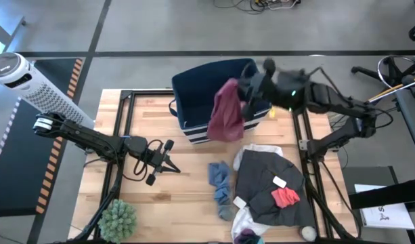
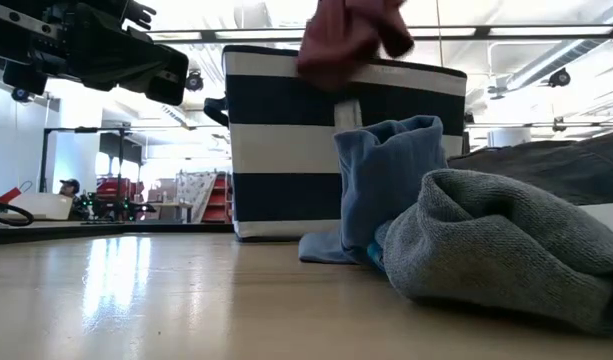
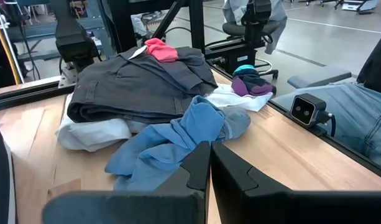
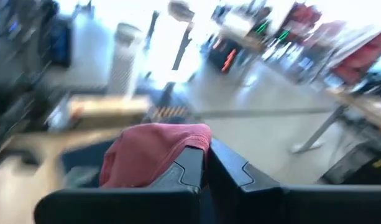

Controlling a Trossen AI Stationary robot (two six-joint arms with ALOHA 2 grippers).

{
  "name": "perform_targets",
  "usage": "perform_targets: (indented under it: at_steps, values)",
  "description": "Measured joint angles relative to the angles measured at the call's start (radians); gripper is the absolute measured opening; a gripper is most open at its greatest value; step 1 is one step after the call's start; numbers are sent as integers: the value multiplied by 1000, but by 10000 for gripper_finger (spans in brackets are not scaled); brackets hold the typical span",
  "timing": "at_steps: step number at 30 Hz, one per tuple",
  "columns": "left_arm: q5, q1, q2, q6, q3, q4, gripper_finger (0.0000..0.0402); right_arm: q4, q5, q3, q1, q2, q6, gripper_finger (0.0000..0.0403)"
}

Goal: Sort clothes
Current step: Put the dark red underwear into the laundry bin

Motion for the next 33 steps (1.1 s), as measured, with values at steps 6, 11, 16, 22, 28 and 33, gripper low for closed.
perform_targets:
  at_steps: [6, 11, 16, 22, 28, 33]
  values:
    - [0, 0, 0, 0, 0, 0, 0, 65, -3, 20, -127, 1, -84, 0]
    - [0, 0, 0, 0, 0, 0, 0, 63, -28, 6, -209, 5, -74, 0]
    - [0, 0, 0, 0, 0, 0, 0, 45, -28, 4, -238, 36, -41, 12]
    - [-1, 0, 0, 0, 0, 0, 0, -3, -36, 4, -235, 80, -20, 92]
    - [-1, 0, 0, 0, 0, -1, 0, -126, -39, 4, -221, 83, 45, 192]
    - [-1, 0, 0, -1, 0, -1, 0, -222, -46, 4, -209, 62, 74, 233]
